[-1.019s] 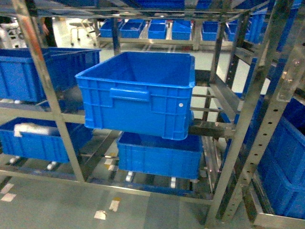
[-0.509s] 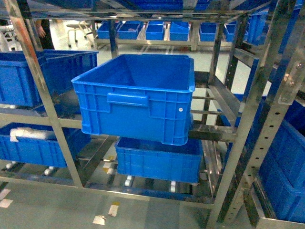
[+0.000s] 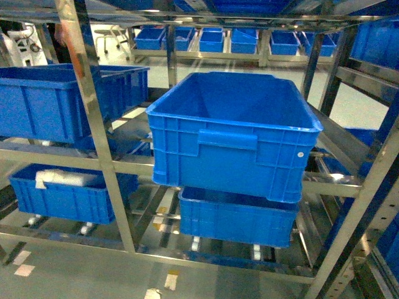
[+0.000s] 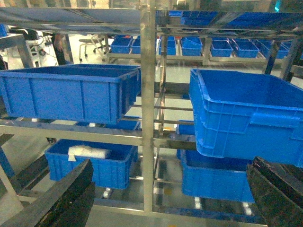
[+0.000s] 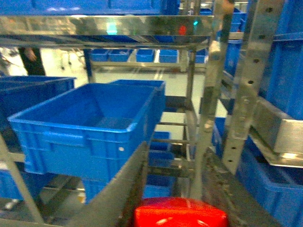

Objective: Pick red block from blue box to shelf

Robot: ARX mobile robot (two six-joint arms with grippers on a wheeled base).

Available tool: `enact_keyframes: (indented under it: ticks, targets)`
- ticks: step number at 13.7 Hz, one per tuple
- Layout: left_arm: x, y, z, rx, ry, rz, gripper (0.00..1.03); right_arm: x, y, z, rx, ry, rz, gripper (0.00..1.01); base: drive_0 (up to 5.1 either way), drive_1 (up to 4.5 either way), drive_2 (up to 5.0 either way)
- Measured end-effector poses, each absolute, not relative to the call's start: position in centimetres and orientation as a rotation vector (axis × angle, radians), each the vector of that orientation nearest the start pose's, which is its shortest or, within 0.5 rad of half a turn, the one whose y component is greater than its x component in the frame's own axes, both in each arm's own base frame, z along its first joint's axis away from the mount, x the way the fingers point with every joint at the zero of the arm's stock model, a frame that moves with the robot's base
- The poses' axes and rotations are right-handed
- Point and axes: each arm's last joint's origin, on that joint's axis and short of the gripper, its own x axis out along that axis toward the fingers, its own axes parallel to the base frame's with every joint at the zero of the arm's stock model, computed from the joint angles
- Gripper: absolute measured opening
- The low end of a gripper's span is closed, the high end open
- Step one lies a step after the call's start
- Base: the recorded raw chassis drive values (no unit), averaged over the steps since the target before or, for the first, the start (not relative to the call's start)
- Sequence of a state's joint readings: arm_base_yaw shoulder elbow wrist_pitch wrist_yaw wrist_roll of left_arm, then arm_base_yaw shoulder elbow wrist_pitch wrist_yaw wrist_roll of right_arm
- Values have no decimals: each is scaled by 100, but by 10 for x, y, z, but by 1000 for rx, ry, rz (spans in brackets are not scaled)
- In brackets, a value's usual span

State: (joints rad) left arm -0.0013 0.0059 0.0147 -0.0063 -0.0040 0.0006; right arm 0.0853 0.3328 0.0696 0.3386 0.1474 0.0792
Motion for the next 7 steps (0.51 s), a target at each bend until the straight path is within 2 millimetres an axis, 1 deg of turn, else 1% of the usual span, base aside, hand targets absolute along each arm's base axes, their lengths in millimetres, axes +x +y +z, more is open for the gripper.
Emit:
enact_keyframes:
  ticks: [6, 7]
  targets:
    - [97, 0, 168, 1, -9, 2, 98, 118, 6, 192, 89, -85, -61, 28, 0, 0, 0]
    - [97, 0, 168, 1, -5, 2, 98, 119, 6, 191, 88, -75, -62, 28, -9, 425, -442]
